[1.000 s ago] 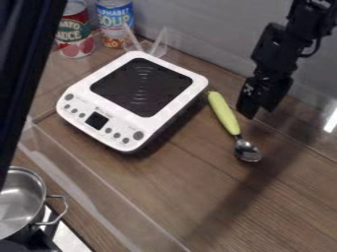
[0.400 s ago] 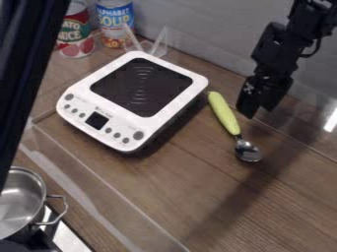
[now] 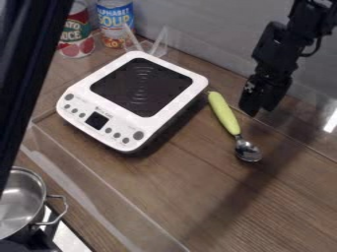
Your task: Put green spoon on the white and black stove top
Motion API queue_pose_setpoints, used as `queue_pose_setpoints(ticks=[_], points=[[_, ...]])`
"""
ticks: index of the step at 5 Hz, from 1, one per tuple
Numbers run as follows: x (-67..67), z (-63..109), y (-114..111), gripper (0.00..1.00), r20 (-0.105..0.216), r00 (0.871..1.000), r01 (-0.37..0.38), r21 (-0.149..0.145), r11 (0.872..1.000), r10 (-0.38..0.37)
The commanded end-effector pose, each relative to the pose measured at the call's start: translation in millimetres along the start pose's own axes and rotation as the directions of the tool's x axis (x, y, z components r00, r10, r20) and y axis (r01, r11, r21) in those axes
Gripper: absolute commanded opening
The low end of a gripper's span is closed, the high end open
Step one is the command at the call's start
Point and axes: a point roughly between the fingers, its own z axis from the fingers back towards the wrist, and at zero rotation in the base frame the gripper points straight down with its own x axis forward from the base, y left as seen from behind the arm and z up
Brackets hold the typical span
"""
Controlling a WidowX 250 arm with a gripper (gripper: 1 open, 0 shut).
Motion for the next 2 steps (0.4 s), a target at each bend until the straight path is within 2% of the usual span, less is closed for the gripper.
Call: queue_pose_setpoints(ticks=[1,2], points=[[23.4,-43.2,-16.0,1.00,0.011,0.998,-0.066,0.047,0.997,0.065],[19.5,-45.5,-19.1,1.00,0.014,0.998,-0.058,0.056,0.997,0.057]])
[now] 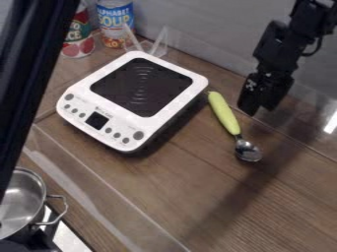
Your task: Put green spoon on the white and black stove top
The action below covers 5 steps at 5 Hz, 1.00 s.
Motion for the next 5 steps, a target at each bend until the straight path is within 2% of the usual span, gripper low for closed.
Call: queue_pose_setpoints(ticks=[1,2,5], points=[[9.4,-45.9,-14.2,1.00,0.009,0.999,-0.053,0.033,0.998,0.053],[0.1,-45.4,-7.7,1.00,0.004,0.999,-0.049,0.043,0.998,0.048],[5.0,-44.3,-15.8,1.00,0.004,1.000,-0.019,0.061,0.998,0.019]])
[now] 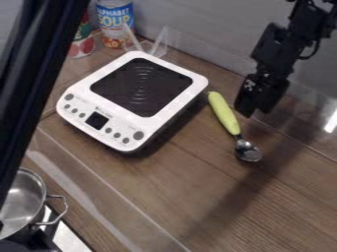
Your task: Put green spoon on the white and black stove top
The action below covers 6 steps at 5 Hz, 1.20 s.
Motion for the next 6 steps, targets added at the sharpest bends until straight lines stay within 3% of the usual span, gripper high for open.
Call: queue_pose_setpoints(ticks=[1,3,4,5,6], points=[[8.6,-43.8,-21,1.00,0.001,1.000,-0.006,0.019,1.000,0.006],[13.8,-48.4,-3,1.00,0.024,0.997,0.068,0.021,0.997,-0.068],[18.8,-37.3,10,1.00,0.028,0.994,0.103,0.021,0.994,-0.104],[17.4,-25.8,18,0.00,0.034,0.993,0.114,0.024,0.993,-0.114],[15.7,-15.0,26,0.00,0.040,0.991,0.125,0.026,0.992,-0.126]])
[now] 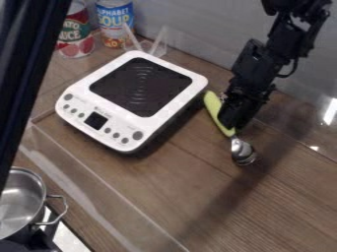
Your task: Put green spoon on the white and black stove top
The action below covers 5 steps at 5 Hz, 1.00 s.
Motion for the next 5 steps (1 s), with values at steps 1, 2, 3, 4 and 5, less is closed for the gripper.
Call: queue_pose_setpoints(ticks=[1,2,3,4,5], points=[[14.4,16.4,10,0.00,0.033,0.998,0.054,-0.030,0.998,-0.053],[21.8,22.4,14,0.00,0.051,0.991,0.124,-0.033,0.992,-0.122],[23.2,31.1,17,0.00,0.040,0.990,0.133,-0.035,0.991,-0.131],[24.9,39.4,20,0.00,0.029,0.990,0.141,-0.038,0.989,-0.139],[26.6,48.5,23,0.00,0.021,0.989,0.148,-0.042,0.988,-0.147]])
